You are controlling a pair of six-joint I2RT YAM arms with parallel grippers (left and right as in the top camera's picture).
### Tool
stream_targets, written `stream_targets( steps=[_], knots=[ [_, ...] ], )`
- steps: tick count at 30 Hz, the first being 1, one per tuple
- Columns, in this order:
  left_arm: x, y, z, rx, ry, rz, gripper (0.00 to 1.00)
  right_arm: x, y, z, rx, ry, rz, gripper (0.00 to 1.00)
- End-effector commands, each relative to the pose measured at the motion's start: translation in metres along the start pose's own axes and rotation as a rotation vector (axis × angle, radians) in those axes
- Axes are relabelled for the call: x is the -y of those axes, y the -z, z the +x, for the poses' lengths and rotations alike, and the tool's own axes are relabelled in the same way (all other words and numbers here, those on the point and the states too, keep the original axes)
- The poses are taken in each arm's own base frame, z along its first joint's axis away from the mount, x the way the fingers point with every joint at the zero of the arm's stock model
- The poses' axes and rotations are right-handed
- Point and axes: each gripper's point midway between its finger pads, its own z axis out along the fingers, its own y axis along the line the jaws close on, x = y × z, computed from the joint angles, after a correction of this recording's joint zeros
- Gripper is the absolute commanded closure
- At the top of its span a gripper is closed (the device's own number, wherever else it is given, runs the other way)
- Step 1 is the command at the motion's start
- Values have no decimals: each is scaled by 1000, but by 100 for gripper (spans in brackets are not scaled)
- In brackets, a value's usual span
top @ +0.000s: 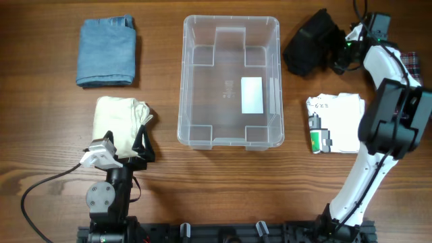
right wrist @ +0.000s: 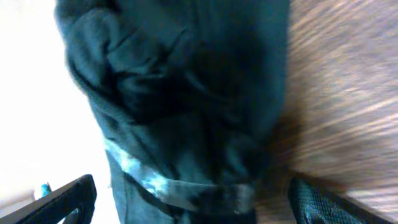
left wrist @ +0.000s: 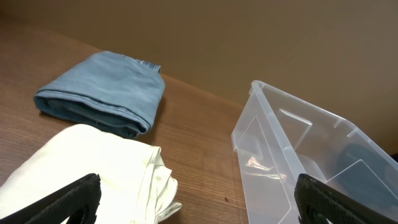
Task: Pack container
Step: 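Close the right gripper on the black garment's edge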
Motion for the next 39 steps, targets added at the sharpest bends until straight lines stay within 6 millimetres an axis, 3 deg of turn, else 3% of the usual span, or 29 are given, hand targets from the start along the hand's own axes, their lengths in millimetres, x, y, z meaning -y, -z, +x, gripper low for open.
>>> stream_targets(
  steps=[1, 12, 20, 24, 28, 39],
  knots=[
    [-1, 0, 3, -8, -19, 2, 0, -9, -9, 8, -1, 1, 1, 0],
    [-1, 0, 3, -8, -19, 2, 0, 6, -12, -1, 64, -15, 94, 0],
    [-1, 0, 3, -8, -19, 2, 0, 20, -33, 7, 25, -26, 84, 2],
    [-1, 0, 3, -8, -19, 2, 0, 24, -38, 9, 16, -29, 87, 11],
    [-1, 0, 3, -8, -19, 2, 0, 29, -40, 10, 17, -33, 100, 28],
    [-1, 0, 3, -8, -19, 2, 0, 54, -61, 24, -29, -62, 134, 38]
  ],
)
